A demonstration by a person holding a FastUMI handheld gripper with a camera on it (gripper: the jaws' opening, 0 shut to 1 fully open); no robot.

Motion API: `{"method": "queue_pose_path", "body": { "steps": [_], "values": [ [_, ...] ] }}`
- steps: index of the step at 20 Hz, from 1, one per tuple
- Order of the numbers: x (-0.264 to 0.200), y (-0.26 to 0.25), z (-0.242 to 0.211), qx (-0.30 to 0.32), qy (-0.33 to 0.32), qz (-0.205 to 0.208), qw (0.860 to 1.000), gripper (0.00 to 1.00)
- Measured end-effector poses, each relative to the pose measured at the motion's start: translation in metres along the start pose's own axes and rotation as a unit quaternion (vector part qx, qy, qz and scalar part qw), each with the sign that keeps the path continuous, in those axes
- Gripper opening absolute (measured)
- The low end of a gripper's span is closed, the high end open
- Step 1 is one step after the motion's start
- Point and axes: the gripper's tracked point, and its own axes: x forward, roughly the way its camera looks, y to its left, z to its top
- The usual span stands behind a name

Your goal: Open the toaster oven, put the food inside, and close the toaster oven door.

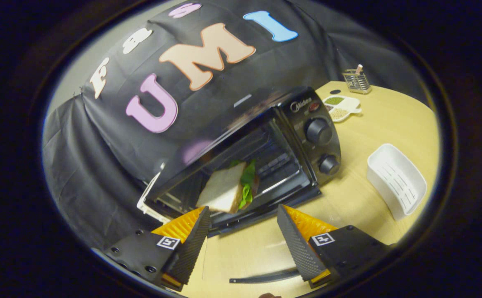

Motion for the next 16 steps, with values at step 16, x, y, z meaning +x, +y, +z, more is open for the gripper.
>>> {"method": "queue_pose_path", "body": {
  "steps": [16],
  "values": [
    [-0.072, -0.022, -0.12, -0.133, 0.222, -0.028, 0.966, 0.99]
  ]
}}
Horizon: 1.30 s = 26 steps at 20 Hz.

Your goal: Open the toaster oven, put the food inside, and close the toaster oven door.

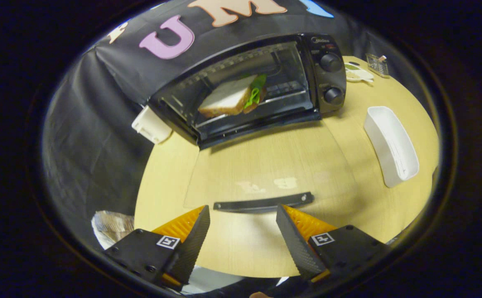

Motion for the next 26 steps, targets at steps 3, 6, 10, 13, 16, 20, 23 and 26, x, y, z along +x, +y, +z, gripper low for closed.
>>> {"method": "queue_pose_path", "body": {
  "steps": [3, 6, 10, 13, 16, 20, 23, 26],
  "values": [
    [0.014, -0.015, -0.022, -0.04, 0.033, -0.036, 0.998, 0.99],
    [0.025, -0.025, -0.028, -0.061, 0.05, -0.06, 0.995, 0.99],
    [0.035, -0.035, -0.014, -0.095, 0.033, -0.084, 0.991, 0.98],
    [0.031, -0.033, -0.009, -0.091, 0.025, -0.079, 0.992, 0.98],
    [0.013, -0.024, 0.007, -0.099, -0.013, -0.071, 0.992, 0.98],
    [-0.013, -0.004, 0.048, -0.114, -0.084, -0.053, 0.988, 0.98],
    [-0.025, 0.008, 0.085, -0.122, -0.129, -0.051, 0.983, 0.98],
    [-0.027, 0.013, 0.123, -0.131, -0.164, -0.055, 0.976, 0.99]
  ]
}}
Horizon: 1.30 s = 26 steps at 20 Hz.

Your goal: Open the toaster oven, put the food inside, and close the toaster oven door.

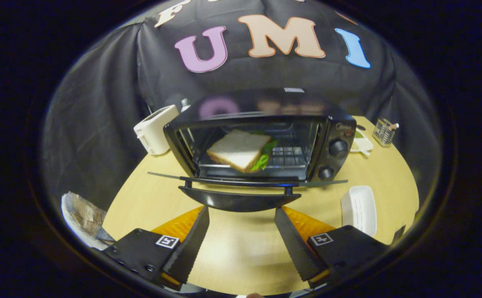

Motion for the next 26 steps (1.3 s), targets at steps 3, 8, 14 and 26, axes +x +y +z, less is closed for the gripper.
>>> {"method": "queue_pose_path", "body": {
  "steps": [3, 8, 14, 26],
  "values": [
    [0.001, -0.006, 0.038, -0.02, -0.047, -0.011, 0.999, 0.99],
    [-0.014, -0.013, 0.072, -0.034, -0.09, -0.009, 0.995, 0.99],
    [-0.077, -0.025, 0.156, -0.04, -0.206, -0.008, 0.978, 0.98],
    [-0.197, -0.068, 0.323, -0.019, -0.351, 0.018, 0.936, 0.98]
  ]
}}
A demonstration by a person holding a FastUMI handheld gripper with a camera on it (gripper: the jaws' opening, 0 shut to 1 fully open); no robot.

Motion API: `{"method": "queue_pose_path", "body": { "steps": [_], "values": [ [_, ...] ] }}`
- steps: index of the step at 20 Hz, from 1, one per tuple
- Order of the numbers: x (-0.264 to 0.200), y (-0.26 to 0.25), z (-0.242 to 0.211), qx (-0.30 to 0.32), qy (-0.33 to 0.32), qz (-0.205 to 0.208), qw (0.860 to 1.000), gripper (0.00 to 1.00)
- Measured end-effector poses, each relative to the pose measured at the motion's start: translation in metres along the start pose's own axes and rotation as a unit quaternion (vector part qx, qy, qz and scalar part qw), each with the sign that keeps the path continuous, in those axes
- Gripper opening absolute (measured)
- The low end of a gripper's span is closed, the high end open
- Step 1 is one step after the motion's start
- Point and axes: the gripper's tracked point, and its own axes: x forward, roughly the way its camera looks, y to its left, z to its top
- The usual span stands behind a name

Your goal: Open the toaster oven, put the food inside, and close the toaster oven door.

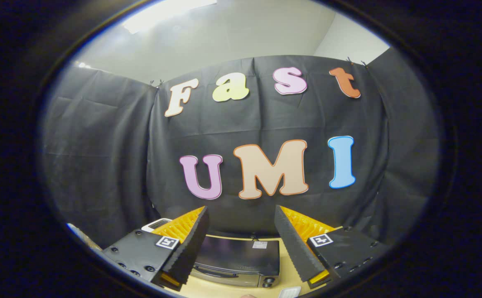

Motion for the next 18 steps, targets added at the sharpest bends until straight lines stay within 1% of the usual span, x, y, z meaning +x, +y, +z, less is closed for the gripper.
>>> {"method": "queue_pose_path", "body": {
  "steps": [3, 11, 18],
  "values": [
    [0.0, -0.027, 0.015, -0.005, -0.011, -0.005, 1.0, 0.98],
    [-0.009, -0.084, 0.037, 0.006, -0.029, -0.007, 1.0, 0.98],
    [-0.011, -0.128, 0.044, 0.01, -0.045, -0.012, 0.999, 0.98]
  ]
}}
